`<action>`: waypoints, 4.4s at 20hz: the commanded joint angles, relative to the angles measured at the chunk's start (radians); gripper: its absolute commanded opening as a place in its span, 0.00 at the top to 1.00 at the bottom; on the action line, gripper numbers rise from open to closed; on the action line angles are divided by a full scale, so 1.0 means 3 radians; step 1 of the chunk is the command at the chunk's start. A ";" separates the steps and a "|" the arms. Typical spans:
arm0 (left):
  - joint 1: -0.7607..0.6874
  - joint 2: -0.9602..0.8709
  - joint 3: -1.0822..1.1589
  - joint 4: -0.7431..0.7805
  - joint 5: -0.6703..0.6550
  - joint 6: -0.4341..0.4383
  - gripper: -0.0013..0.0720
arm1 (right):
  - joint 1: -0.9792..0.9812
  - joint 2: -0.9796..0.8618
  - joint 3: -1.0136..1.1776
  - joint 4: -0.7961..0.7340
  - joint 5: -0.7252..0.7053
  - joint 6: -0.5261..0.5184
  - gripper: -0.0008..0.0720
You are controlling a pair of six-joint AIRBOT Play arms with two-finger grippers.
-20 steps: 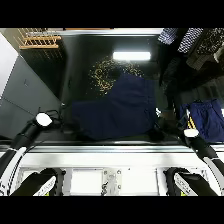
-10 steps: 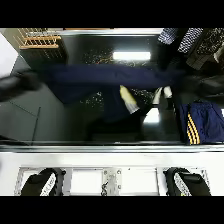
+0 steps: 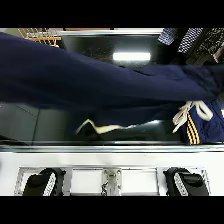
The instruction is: Fold the clothes and pants, and hang the long-sleeved shirts on hangers.
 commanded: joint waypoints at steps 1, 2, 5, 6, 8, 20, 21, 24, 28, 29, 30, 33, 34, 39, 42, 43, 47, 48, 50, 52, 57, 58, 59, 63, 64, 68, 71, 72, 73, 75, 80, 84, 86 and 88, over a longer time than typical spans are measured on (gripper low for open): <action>0.0004 -0.0191 0.0251 0.0009 -0.0144 -0.0092 0.97 | 0.0001 0.0086 0.0028 -0.0019 0.0562 0.0270 0.97; 0.0004 -0.0323 0.0254 0.0010 -0.0239 -0.0090 0.97 | 0.0001 0.0038 0.0003 -0.0019 0.0703 0.0303 0.97; 0.0001 -0.0827 0.0072 0.0006 -0.0437 -0.0088 0.97 | 0.0008 -0.0231 -0.0244 -0.0009 0.0872 0.0328 0.97; 0.0001 -0.1015 -0.0071 0.0009 -0.0402 -0.0086 0.97 | 0.0006 -0.0364 -0.0374 -0.0017 0.0866 0.0324 0.97; 0.0001 -0.1460 -0.0326 0.0009 -0.0228 -0.0069 0.97 | 0.0008 -0.0707 -0.0547 -0.0142 0.0821 0.0253 0.97; -0.0449 -0.3557 0.0301 0.0047 -0.0201 0.0174 0.98 | 0.0123 -0.2550 -0.0567 -0.0518 -0.0779 0.0150 0.97; -0.0453 -0.3553 0.0301 0.0150 -0.0337 0.0174 0.98 | 0.0125 -0.2550 -0.0572 -0.0614 -0.0743 0.0149 0.97; -0.0535 -0.3330 -0.0057 0.0552 -0.0449 0.0170 0.98 | 0.0125 -0.2453 -0.0778 -0.0740 -0.0581 0.0146 0.97; -0.0591 -0.2711 -0.1342 0.0650 -0.0187 0.0136 0.98 | 0.0146 -0.2182 -0.1461 -0.0748 -0.0573 0.0072 0.97; -0.0591 -0.2566 -0.1677 0.0649 -0.0113 0.0136 0.97 | 0.0153 -0.2116 -0.1626 -0.0745 -0.0575 0.0074 0.97; -0.0590 -0.2420 -0.2023 0.0623 -0.0047 0.0136 0.97 | 0.0174 -0.2054 -0.1792 -0.0734 -0.0573 0.0074 0.97; -0.0591 -0.2076 -0.2859 0.0590 0.0141 0.0134 0.97 | 0.0273 -0.1947 -0.2186 -0.0731 -0.0633 0.0076 0.97; -0.0591 -0.2003 -0.3059 0.0598 0.0200 0.0123 0.97 | 0.0308 -0.1944 -0.2282 -0.0720 -0.0660 0.0075 0.97; -0.0591 -0.1860 -0.3649 0.0598 0.0585 0.0114 0.97 | 0.0584 -0.1951 -0.2641 -0.0647 -0.0752 0.0072 0.97; -0.0590 -0.2003 -0.3693 0.0600 0.0561 0.0114 0.97 | 0.0740 -0.1951 -0.2743 -0.0647 -0.0750 0.0074 0.97; -0.0590 -0.2068 -0.3681 0.0600 0.0547 0.0114 0.97 | 0.0765 -0.1948 -0.2744 -0.0646 -0.0750 0.0074 0.97; -0.0590 -0.2116 -0.3552 0.0601 0.0525 0.0114 0.97 | 0.0774 -0.1783 -0.2689 -0.0734 -0.0769 0.0074 0.97; -0.0590 -0.2071 -0.3501 0.0603 0.0520 0.0116 0.97 | 0.0774 -0.1723 -0.2645 -0.0809 -0.0771 0.0075 0.97; -0.0590 -0.2000 -0.3429 0.0614 0.0469 0.0117 0.97 | 0.0776 -0.1637 -0.2558 -0.0811 -0.0698 0.0076 0.97; -0.0590 -0.1957 -0.3421 0.0743 0.0418 0.0116 0.97 | 0.0787 -0.1579 -0.2562 -0.0598 -0.0572 0.0075 0.97; -0.0587 -0.2167 -0.3421 0.0866 0.0284 0.0114 0.97 | 0.0973 -0.1574 -0.2773 -0.0525 -0.0526 0.0074 0.96; -0.0587 -0.2215 -0.3421 0.0867 0.0287 0.0114 0.96 | 0.0997 -0.1578 -0.2819 -0.0498 -0.0525 0.0072 0.94; -0.0587 -0.2225 -0.3417 0.0866 0.0314 0.0114 0.57 | 0.0997 -0.1577 -0.2839 -0.0451 -0.0526 0.0066 0.72; -0.0520 -0.1881 -0.3070 0.0861 0.0181 0.0066 0.13 | 0.0844 -0.1409 -0.2659 -0.0354 -0.0427 -0.0202 0.21; -0.0521 -0.1734 -0.2960 0.0863 0.0142 -0.0004 0.13 | 0.0685 -0.1326 -0.2607 -0.0351 -0.0327 -0.0289 0.15; -0.0682 -0.1305 -0.2818 0.0862 0.0128 -0.0104 0.15 | -0.0292 -0.1232 -0.2682 0.0011 -0.0214 -0.0682 0.09; -0.0960 -0.1214 -0.2825 0.0863 0.0159 -0.0235 0.51 | -0.0938 -0.1377 -0.2979 0.0710 -0.0320 -0.1167 0.09; -0.1063 -0.1221 -0.2825 0.0866 0.0196 -0.0230 0.97 | -0.1069 -0.1459 -0.3114 0.0814 -0.0449 -0.1266 0.09; -0.1161 -0.1230 -0.2825 0.0863 0.0252 -0.0229 0.96 | -0.1148 -0.1536 -0.3244 0.0912 -0.0595 -0.1367 0.09; -0.1339 -0.1268 -0.2822 0.0863 0.0366 -0.0230 0.97 | -0.1176 -0.1731 -0.3457 0.1172 -0.0801 -0.1635 0.09; -0.1587 -0.1503 -0.2819 0.0856 0.0427 -0.0292 0.97 | -0.0813 -0.2199 -0.3571 0.1601 -0.1034 -0.1876 0.10; -0.1651 -0.1640 -0.2814 0.0852 0.0439 -0.0303 0.97 | -0.0276 -0.2351 -0.3571 0.1977 -0.1361 -0.1872 0.10; -0.1651 -0.1643 -0.2814 0.0853 0.0440 -0.0308 0.97 | -0.0070 -0.2394 -0.3571 0.2158 -0.1485 -0.1873 0.24; -0.1647 -0.1643 -0.2815 0.0855 0.0440 -0.0326 0.97 | 0.0078 -0.2411 -0.3569 0.2239 -0.1601 -0.1874 0.63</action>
